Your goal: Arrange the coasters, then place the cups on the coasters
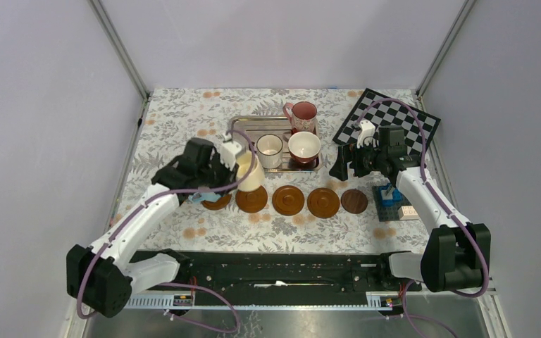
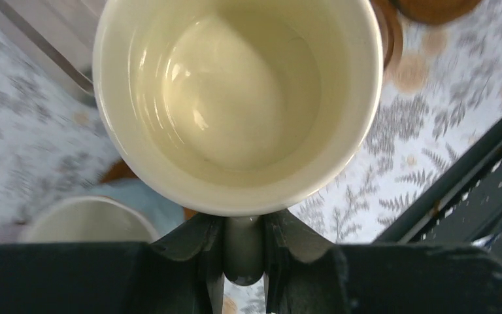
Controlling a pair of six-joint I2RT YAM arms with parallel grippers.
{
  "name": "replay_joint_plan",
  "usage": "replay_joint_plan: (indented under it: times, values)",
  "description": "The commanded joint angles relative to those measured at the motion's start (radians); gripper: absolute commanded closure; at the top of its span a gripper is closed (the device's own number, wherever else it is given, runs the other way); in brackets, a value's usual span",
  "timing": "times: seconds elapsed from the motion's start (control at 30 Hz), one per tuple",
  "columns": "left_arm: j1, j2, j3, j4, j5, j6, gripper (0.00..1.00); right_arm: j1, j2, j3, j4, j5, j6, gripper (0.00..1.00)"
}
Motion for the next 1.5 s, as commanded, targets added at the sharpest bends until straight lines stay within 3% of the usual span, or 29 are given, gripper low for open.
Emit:
replay_joint_plan:
  times: [0.0, 0.1, 0.5, 1.23, 1.47]
  values:
    - [-0.133, -0.053, -0.093, 0.11, -0.162, -0.081, 1.0, -0.005, -0.024, -0.001, 0.033, 0.013, 0.012, 0.0]
    - [-0.211, -0.042, -0.147, 0.152, -0.227, -0.144, 1.0, -0.005, -0.025, 0.0, 0.031, 0.019, 0.009, 0.0]
    - [-0.296, 0.07, -0.182, 0.277, -0.416, -0.216, 1.0, -0.005, -0.018, -0.006, 0.037, 0.03, 0.002, 0.0]
    - [-0.296, 0.137, -0.179, 0.25, -0.382, -0.15, 1.0, -0.005, -0.022, -0.003, 0.032, 0.03, -0.005, 0.01]
    - [-0.296, 0.135, -0.165, 0.229, -0.386, -0.134, 0.72, -0.005, -0.024, -0.006, 0.036, 0.03, -0.005, 0.0]
